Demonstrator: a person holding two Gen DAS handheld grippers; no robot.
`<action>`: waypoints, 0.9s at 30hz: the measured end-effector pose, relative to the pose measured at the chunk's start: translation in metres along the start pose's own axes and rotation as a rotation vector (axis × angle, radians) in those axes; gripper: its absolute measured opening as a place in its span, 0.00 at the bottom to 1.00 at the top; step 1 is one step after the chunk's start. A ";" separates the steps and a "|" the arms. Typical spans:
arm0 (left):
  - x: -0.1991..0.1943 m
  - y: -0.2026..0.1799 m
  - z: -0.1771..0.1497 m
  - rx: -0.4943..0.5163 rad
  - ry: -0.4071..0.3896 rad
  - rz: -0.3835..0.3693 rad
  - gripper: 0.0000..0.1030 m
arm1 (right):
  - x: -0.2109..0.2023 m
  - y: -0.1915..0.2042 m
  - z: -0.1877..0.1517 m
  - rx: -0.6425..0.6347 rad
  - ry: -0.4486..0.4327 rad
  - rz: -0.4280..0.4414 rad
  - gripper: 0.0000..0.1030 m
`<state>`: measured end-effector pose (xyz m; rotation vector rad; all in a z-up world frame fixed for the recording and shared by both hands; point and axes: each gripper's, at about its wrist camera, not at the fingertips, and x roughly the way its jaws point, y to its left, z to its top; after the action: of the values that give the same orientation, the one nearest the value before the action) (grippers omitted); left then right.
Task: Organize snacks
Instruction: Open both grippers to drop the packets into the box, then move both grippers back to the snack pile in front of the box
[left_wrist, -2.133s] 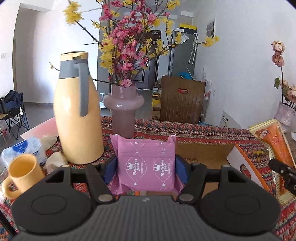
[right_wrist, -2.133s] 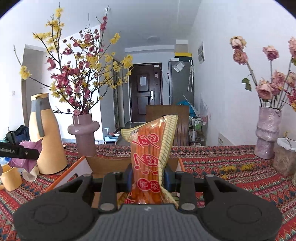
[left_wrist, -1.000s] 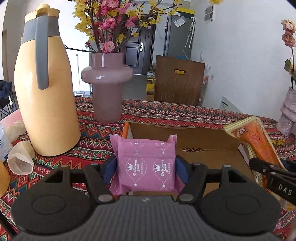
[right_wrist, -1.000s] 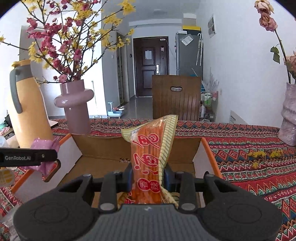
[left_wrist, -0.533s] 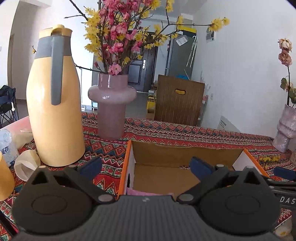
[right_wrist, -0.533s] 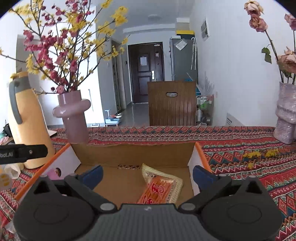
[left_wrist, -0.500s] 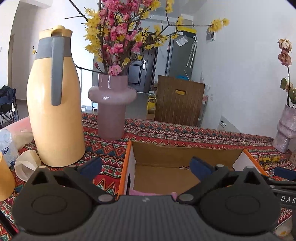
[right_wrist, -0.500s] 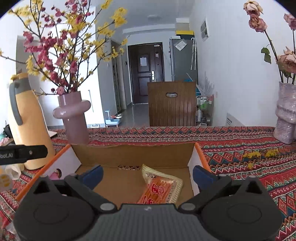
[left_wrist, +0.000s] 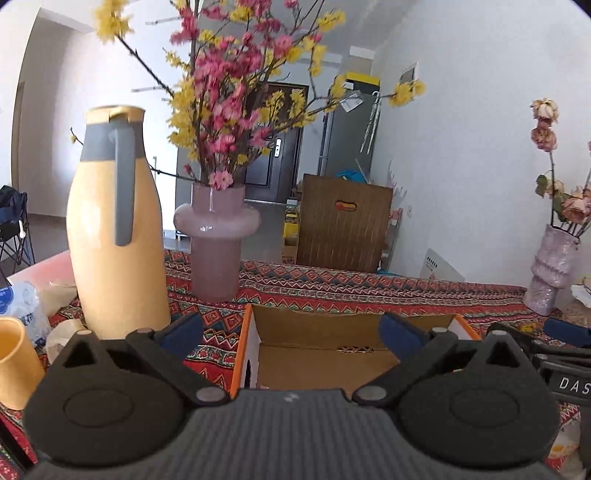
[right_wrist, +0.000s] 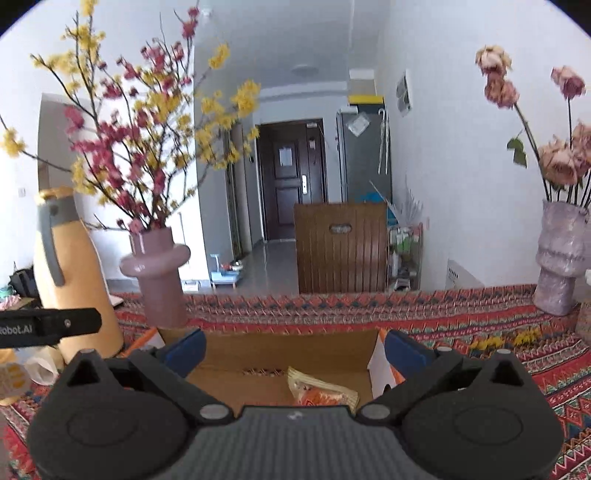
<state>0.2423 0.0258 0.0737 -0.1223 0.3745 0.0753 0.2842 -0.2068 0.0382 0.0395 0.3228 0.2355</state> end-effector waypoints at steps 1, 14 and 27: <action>-0.006 0.000 -0.001 0.005 -0.002 0.000 1.00 | -0.005 0.001 0.001 -0.001 -0.005 0.003 1.00; -0.060 0.022 -0.046 0.033 0.050 0.035 1.00 | -0.079 0.003 -0.031 -0.047 0.021 -0.009 1.00; -0.085 0.058 -0.115 0.039 0.084 0.099 1.00 | -0.127 -0.008 -0.105 0.023 0.140 -0.024 1.00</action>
<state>0.1164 0.0633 -0.0073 -0.0681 0.4662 0.1607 0.1358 -0.2445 -0.0224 0.0416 0.4651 0.2108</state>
